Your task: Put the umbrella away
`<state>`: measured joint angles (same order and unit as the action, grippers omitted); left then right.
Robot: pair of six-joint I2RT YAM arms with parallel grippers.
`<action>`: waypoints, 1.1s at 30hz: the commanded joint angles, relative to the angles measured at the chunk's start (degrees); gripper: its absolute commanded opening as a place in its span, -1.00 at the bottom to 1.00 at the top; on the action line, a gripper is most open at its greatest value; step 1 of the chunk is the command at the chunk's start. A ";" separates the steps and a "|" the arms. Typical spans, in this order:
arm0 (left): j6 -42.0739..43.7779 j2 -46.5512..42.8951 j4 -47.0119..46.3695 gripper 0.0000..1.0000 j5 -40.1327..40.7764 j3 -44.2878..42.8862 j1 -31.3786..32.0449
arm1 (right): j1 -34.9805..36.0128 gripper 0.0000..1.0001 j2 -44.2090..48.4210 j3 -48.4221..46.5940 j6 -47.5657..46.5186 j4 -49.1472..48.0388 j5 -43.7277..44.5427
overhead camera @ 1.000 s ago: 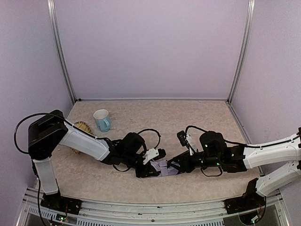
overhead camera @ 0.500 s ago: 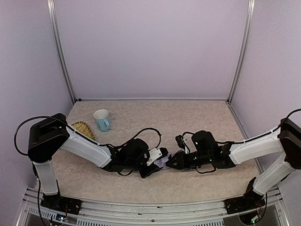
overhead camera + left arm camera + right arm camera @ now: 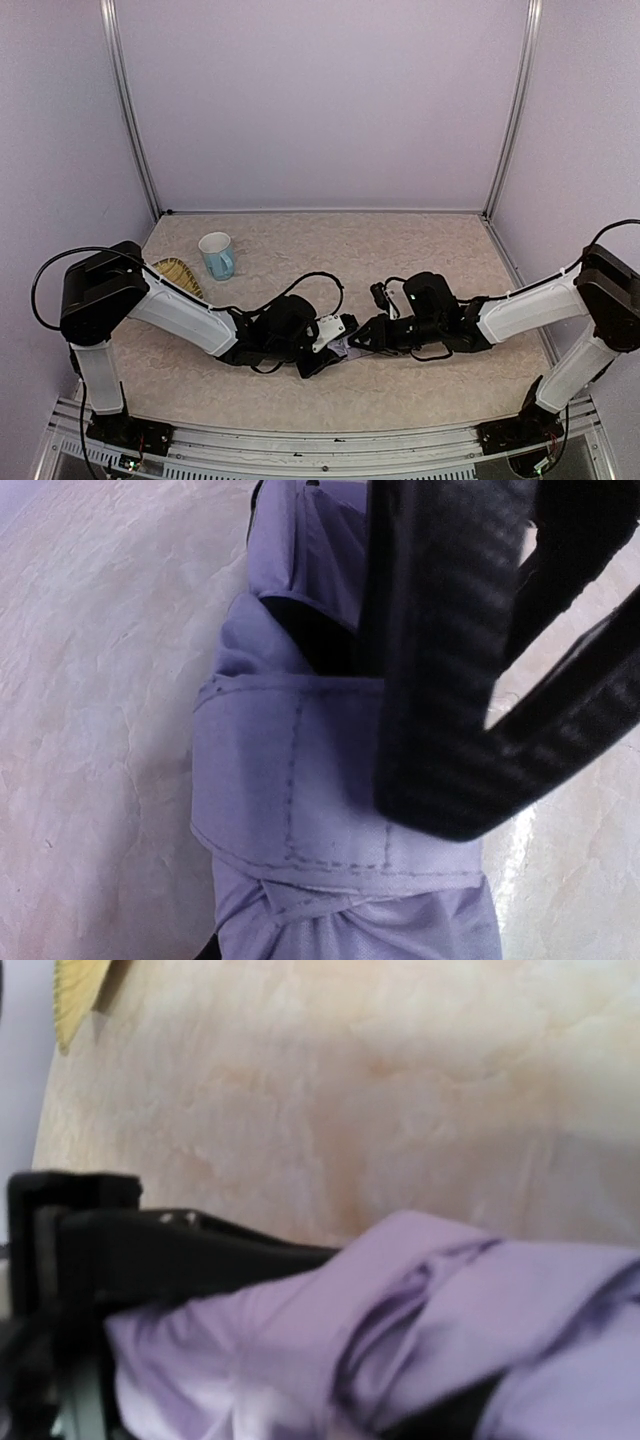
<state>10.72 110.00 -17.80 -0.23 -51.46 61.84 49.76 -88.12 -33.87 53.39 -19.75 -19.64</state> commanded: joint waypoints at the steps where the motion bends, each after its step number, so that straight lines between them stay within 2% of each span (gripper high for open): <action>1: 1.33 2.94 5.91 -1.00 2.18 1.93 -0.14 | -0.33 -0.45 -2.60 -3.05 -0.39 -0.91 -3.00; 3: 1.54 3.01 6.05 -1.00 2.19 1.76 -0.14 | -0.33 -0.52 -2.47 -2.78 -0.22 -0.92 -2.96; 7: 1.78 3.53 6.53 -1.00 2.55 1.17 -0.16 | -0.28 -0.97 -1.96 -2.75 -0.77 -0.03 -2.31; 8: 1.78 3.62 6.78 -1.00 2.56 1.09 -0.27 | -0.28 -1.00 -2.03 -2.66 -0.92 -0.26 -2.64; 16: 2.26 5.67 9.12 -1.00 1.33 0.23 -1.49 | -0.98 -1.00 0.47 -6.24 -3.90 0.14 -8.88; 22: 2.60 6.02 9.49 -1.00 0.07 0.79 -1.65 | -2.84 -1.00 4.91 -8.46 -6.14 2.52 -9.07; 26: 3.03 6.24 9.97 -1.00 -0.13 0.67 -1.49 | -3.32 -1.00 4.63 -9.80 -8.18 5.75 -8.39; 33: 3.05 7.03 10.27 -1.00 -0.89 0.08 -1.73 | -3.97 -1.00 3.46 -12.45 -8.58 5.75 -10.94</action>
<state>13.82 112.29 -18.55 -1.28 -53.28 60.75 45.95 -86.72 -41.56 46.52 -9.32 -25.56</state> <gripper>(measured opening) 0.331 0.006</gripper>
